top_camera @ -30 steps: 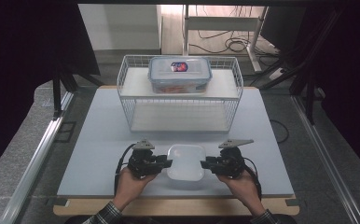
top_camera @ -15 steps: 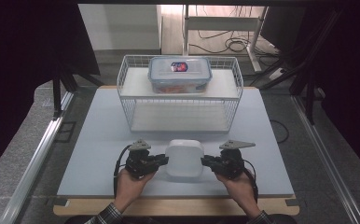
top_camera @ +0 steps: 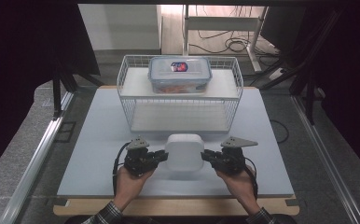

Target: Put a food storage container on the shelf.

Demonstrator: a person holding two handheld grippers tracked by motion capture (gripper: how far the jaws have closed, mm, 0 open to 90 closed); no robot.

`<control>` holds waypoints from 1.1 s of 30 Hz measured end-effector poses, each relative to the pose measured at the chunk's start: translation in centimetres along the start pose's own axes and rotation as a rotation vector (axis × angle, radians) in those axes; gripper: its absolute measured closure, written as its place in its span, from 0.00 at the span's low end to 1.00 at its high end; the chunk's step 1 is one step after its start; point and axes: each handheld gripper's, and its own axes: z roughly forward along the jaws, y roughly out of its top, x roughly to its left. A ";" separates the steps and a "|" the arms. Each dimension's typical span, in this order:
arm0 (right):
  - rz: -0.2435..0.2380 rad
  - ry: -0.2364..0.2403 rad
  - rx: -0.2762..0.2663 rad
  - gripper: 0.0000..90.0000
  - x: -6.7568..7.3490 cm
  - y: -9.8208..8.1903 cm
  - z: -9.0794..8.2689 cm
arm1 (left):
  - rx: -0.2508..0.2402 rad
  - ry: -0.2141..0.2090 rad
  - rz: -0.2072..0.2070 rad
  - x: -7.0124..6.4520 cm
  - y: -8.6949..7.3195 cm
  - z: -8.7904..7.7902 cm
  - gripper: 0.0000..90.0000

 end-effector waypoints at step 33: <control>-0.086 -0.005 -0.150 0.87 0.0 8.9 -2.4 | -0.100 0.052 0.122 -0.4 8.6 -4.1 0.88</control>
